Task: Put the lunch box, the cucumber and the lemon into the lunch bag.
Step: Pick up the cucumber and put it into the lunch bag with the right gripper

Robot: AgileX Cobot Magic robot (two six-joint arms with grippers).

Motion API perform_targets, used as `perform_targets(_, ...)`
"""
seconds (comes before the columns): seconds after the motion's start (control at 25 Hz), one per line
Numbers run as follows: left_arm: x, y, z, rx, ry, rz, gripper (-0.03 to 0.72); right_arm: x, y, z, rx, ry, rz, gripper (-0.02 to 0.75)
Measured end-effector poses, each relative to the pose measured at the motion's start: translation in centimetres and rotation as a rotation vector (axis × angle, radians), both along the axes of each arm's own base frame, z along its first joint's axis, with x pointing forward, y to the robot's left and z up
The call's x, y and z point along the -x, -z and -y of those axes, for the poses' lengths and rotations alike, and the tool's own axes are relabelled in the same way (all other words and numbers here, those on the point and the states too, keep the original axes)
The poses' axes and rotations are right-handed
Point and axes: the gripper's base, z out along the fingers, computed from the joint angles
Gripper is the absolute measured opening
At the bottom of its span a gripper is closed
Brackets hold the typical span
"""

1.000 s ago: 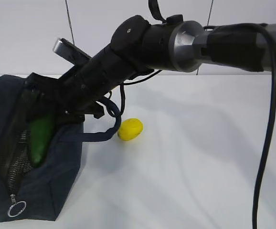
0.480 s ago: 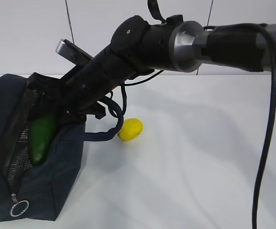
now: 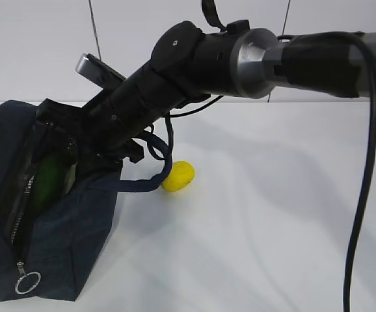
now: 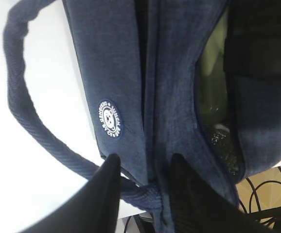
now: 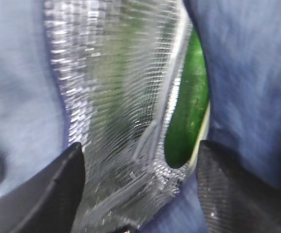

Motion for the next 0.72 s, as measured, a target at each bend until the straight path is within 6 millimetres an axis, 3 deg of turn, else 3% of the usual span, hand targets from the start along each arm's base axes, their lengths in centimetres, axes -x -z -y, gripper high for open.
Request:
perform_targets(0.4,0.0,0.1,-0.2,-0.023,0.006,-0.002,0.234,0.4,-1.3,-0.1,0.009,-0.094,0.028,0.507)
perform_targets(0.72,0.1,0.1,-0.4,-0.053,0.014,-0.003,0.235,1.6,-5.6,2.3,0.231,-0.235,0.165,0.482)
